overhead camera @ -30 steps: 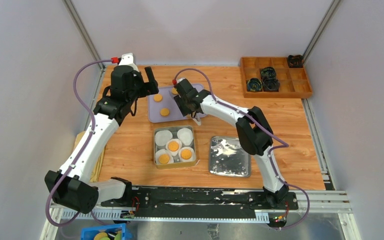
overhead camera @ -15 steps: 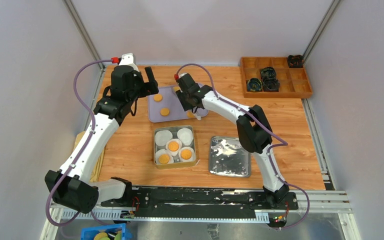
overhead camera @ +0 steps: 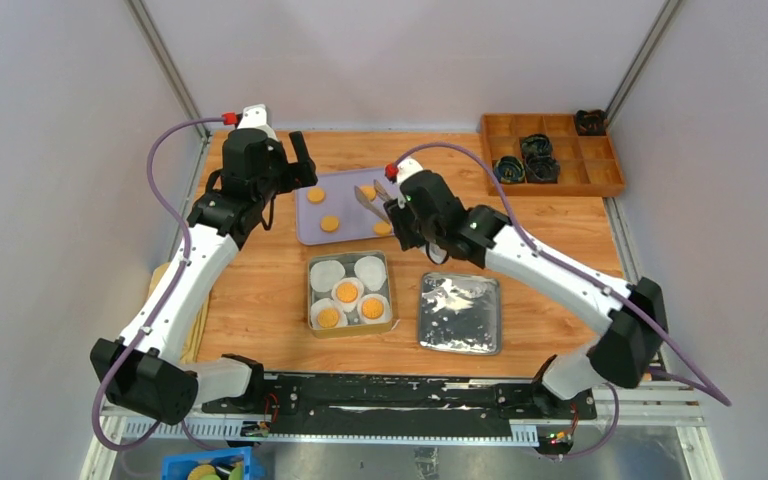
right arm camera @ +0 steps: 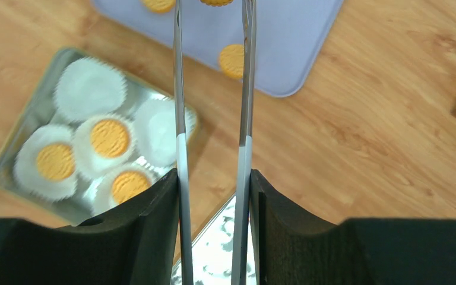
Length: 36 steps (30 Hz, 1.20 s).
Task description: Pack the cookies
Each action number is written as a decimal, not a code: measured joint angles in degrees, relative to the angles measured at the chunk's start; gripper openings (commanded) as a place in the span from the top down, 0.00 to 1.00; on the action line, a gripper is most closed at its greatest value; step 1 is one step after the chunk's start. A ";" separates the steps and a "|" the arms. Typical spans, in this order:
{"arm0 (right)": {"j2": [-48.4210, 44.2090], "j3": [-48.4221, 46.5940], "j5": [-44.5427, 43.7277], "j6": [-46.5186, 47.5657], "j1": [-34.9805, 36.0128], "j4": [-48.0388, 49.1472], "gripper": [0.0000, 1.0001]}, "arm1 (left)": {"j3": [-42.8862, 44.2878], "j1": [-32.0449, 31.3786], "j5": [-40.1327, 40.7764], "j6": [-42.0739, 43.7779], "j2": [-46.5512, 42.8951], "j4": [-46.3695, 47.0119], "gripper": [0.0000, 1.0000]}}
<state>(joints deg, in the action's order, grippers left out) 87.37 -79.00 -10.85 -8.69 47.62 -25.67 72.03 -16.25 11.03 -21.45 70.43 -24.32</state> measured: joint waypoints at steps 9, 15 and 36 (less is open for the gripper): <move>-10.64 9.16 -2.95 -3.41 13.94 -5.46 0.72 | 0.52 0.00 -0.11 -1.09 0.39 -1.57 0.00; -12.50 14.56 -4.39 -8.13 16.92 -8.83 0.72 | 0.50 0.00 -0.57 -1.36 0.33 -1.60 0.00; -10.73 16.22 -6.10 -11.41 19.06 -10.82 0.44 | 0.48 0.00 -2.01 -1.55 -0.59 -1.53 0.00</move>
<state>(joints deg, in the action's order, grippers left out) 76.64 -62.78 -16.95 -20.10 66.67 -36.49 72.51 -16.25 9.02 -23.00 69.84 -25.85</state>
